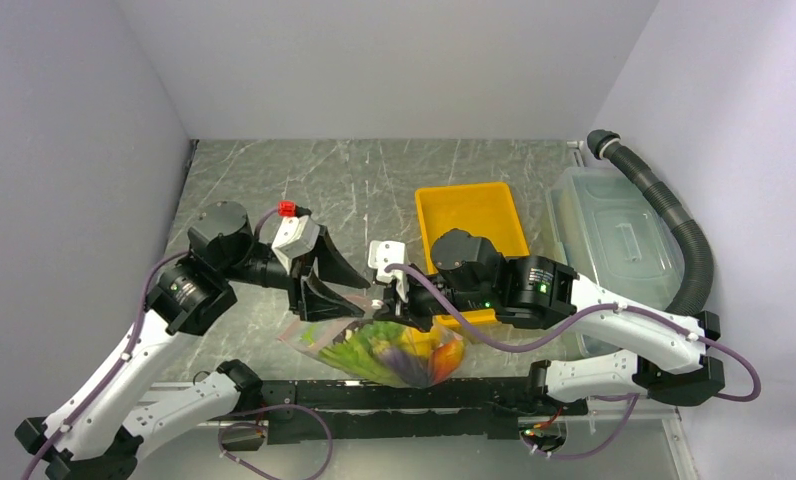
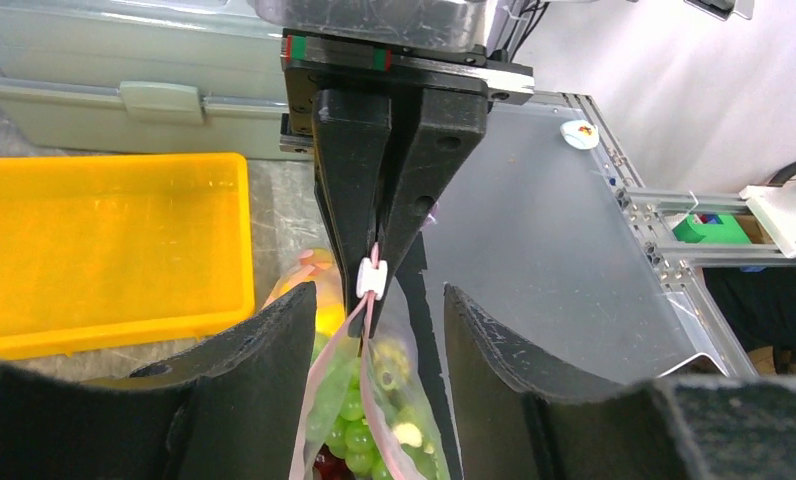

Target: Place the food in the zip-top bag and seal the zipper

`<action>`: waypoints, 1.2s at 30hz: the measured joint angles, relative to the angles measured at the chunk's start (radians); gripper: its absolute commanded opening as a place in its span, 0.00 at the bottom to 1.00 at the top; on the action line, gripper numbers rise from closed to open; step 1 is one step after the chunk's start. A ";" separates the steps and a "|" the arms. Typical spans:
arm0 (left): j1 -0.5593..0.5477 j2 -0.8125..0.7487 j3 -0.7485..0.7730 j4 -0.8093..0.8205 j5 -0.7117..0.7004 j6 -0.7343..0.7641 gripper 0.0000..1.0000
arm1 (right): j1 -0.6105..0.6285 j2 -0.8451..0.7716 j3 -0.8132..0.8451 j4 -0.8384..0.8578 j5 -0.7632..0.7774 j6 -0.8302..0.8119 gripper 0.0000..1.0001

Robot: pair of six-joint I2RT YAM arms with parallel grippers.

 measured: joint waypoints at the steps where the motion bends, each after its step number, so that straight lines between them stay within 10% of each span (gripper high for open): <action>1: 0.000 0.002 -0.005 0.014 0.000 -0.010 0.55 | 0.000 0.000 0.000 -0.001 0.003 0.003 0.00; 36: -0.001 0.049 -0.084 0.155 0.027 -0.101 0.32 | -0.015 0.024 0.012 -0.001 0.082 0.071 0.00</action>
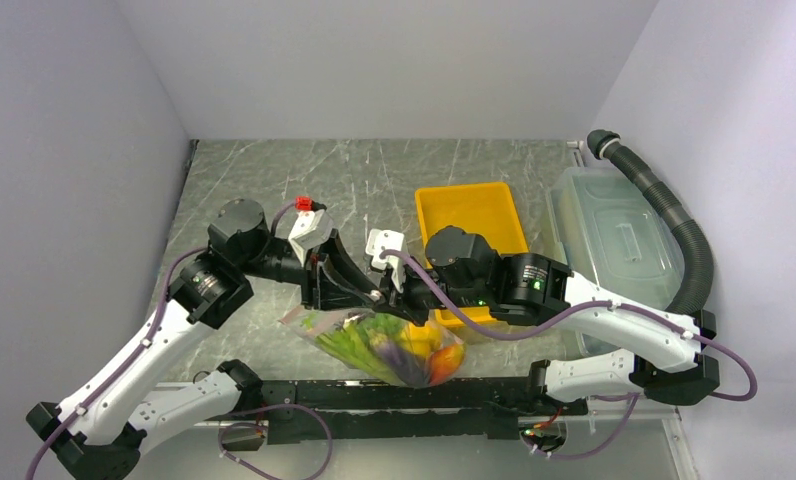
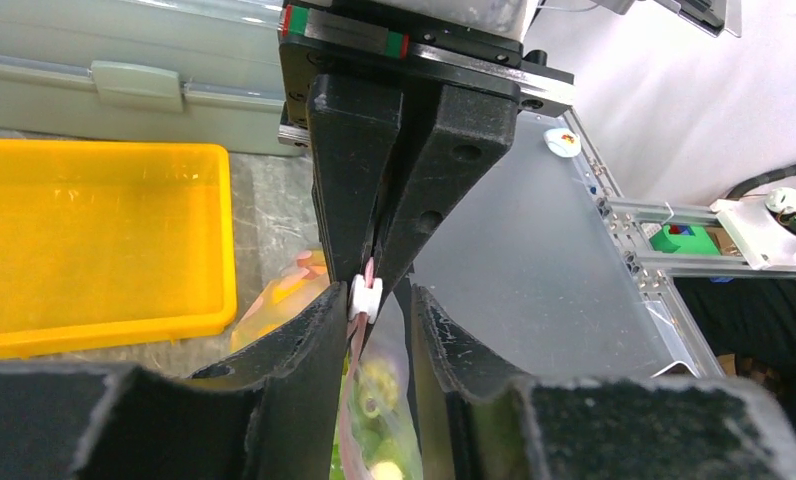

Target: Place the food in the zip-top bag and seal the zipper

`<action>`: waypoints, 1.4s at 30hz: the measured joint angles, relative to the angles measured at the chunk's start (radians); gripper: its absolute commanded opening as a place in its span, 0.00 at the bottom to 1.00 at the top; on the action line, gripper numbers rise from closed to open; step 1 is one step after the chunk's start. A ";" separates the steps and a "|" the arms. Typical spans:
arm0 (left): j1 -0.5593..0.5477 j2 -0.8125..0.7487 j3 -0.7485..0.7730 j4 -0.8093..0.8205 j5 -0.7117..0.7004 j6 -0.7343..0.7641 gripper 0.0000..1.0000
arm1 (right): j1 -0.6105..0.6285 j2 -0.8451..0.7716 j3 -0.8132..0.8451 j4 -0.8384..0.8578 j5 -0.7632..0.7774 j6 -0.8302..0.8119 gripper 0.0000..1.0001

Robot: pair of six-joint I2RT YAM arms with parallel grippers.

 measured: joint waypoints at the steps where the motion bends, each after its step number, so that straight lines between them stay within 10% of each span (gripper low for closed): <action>1: 0.000 0.000 0.000 0.000 0.000 0.000 0.30 | 0.000 0.000 0.000 0.000 0.000 0.000 0.00; 10: 0.000 0.021 0.000 0.000 -0.002 0.001 0.01 | -0.004 0.000 0.000 -0.005 0.000 0.001 0.00; 42: -0.004 -0.022 0.021 -0.076 -0.109 0.054 0.00 | -0.010 -0.156 -0.006 -0.014 0.117 0.004 0.00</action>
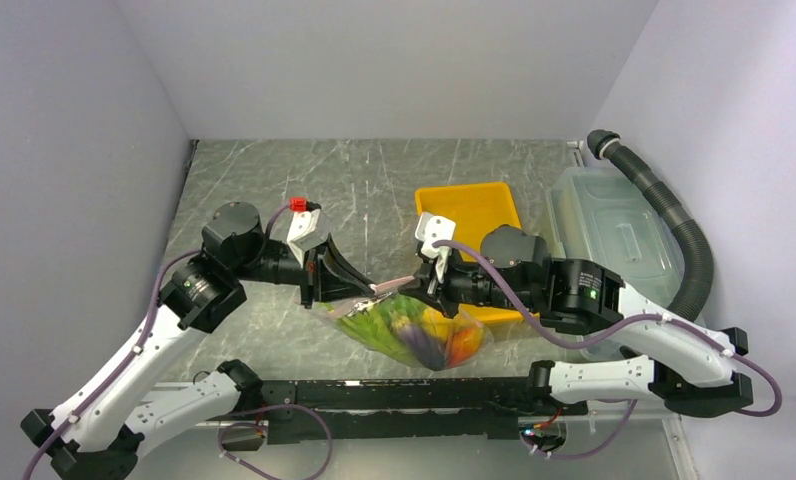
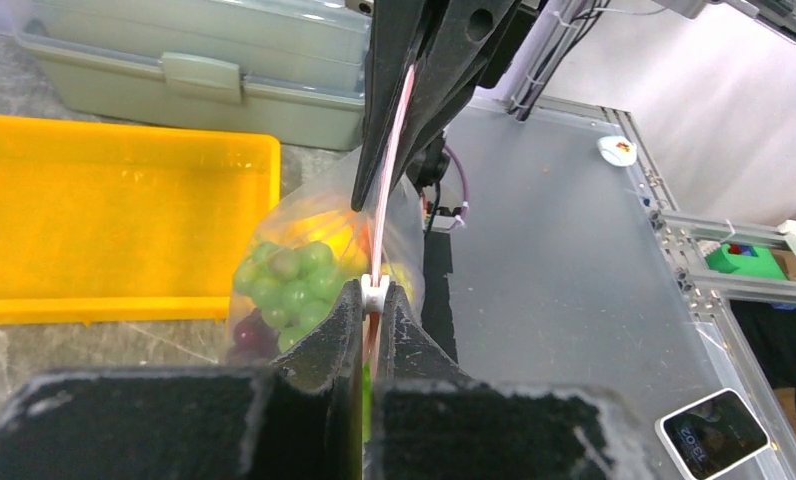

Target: Place the food in the zip-top bag and seal the zipper

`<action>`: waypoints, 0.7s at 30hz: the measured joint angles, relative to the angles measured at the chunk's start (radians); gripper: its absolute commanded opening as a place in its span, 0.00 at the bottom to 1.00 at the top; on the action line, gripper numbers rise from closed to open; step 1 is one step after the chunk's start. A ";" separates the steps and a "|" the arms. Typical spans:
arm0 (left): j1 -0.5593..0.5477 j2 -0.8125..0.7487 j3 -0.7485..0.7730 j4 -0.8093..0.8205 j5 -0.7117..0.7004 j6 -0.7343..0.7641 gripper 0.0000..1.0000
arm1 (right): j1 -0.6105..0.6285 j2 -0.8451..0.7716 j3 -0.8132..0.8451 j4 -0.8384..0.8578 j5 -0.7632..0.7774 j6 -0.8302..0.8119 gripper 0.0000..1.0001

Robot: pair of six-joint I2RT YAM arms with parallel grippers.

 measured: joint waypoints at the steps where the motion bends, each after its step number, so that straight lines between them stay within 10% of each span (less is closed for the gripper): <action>1: 0.000 -0.004 0.002 -0.008 -0.011 0.003 0.00 | 0.000 -0.004 -0.003 0.000 0.007 0.006 0.00; 21: -0.005 -0.082 0.021 -0.123 -0.134 0.035 0.00 | 0.001 -0.151 -0.125 0.084 0.112 0.092 0.00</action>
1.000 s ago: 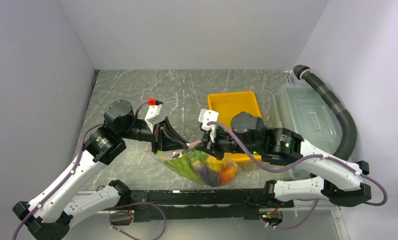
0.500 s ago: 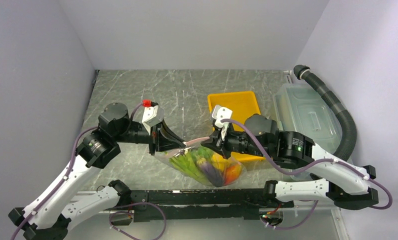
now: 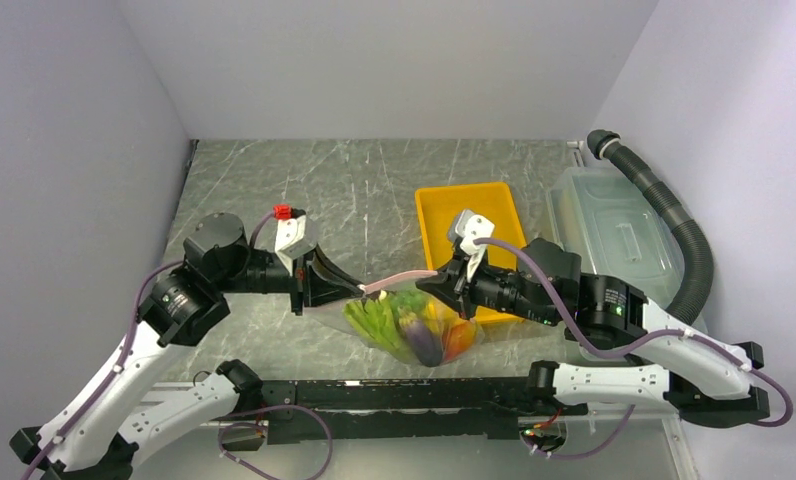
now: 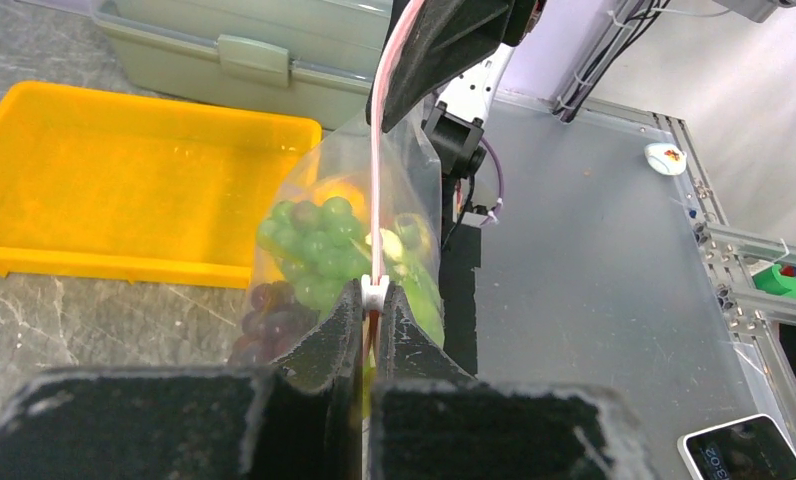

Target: Place the food in the zip-top bag and seal the zipper

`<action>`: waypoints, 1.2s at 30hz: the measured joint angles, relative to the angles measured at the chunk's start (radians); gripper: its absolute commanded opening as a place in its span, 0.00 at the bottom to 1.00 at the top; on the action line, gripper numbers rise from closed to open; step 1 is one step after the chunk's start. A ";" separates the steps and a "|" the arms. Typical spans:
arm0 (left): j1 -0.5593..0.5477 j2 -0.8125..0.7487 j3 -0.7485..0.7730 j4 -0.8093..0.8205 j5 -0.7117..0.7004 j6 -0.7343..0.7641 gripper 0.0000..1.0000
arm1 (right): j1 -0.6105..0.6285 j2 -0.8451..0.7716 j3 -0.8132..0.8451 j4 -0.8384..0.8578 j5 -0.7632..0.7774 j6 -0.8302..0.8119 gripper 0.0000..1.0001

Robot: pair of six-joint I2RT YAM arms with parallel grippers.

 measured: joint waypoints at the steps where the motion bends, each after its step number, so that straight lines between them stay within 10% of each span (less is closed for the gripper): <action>1: 0.000 -0.002 0.000 -0.004 -0.003 0.000 0.00 | 0.000 -0.006 -0.009 0.003 0.007 0.004 0.00; 36: -0.003 -0.142 0.020 -0.169 -0.218 0.036 0.00 | -0.035 -0.013 -0.103 0.088 0.124 0.118 0.00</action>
